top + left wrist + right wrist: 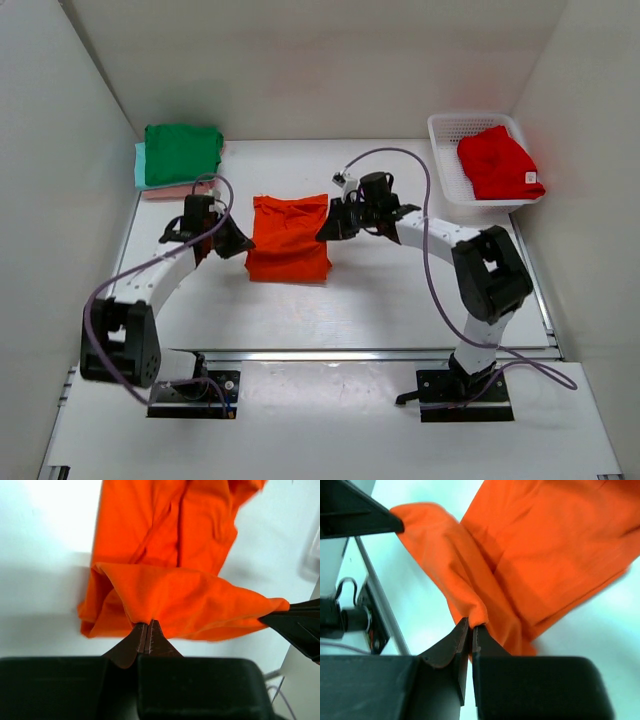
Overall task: Fold and stack the t-shirts
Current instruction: Fold the long partially folded tshirt into a neat square
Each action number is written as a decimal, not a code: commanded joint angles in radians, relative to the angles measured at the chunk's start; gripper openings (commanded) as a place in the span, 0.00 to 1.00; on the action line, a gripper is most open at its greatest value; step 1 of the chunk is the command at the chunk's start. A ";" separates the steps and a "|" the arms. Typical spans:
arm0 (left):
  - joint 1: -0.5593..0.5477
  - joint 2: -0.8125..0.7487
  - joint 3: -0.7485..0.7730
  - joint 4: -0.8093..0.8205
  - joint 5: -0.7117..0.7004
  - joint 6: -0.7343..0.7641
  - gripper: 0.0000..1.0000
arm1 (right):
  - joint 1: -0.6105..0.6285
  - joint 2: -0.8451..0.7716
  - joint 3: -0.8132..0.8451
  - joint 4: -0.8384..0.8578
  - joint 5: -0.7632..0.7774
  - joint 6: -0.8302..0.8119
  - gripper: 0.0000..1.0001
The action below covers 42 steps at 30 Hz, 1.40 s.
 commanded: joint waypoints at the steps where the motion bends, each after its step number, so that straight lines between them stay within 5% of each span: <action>1: -0.034 -0.153 -0.075 -0.025 0.027 0.017 0.00 | 0.041 -0.138 -0.123 0.072 0.040 -0.014 0.00; 15: -0.145 -0.786 -0.375 -0.204 0.032 -0.115 0.00 | 0.232 -0.581 -0.502 0.063 0.227 0.018 0.01; 24: -0.151 -1.000 -0.445 -0.288 0.093 -0.176 0.00 | 0.288 -0.733 -0.646 0.083 0.210 0.098 0.00; 30: -0.137 -0.948 -0.416 -0.237 0.124 -0.205 0.00 | 0.228 -0.744 -0.621 0.077 0.164 0.105 0.00; 42: -0.082 -0.488 -0.167 0.006 0.070 -0.143 0.00 | -0.007 -0.505 -0.345 0.024 0.020 0.004 0.01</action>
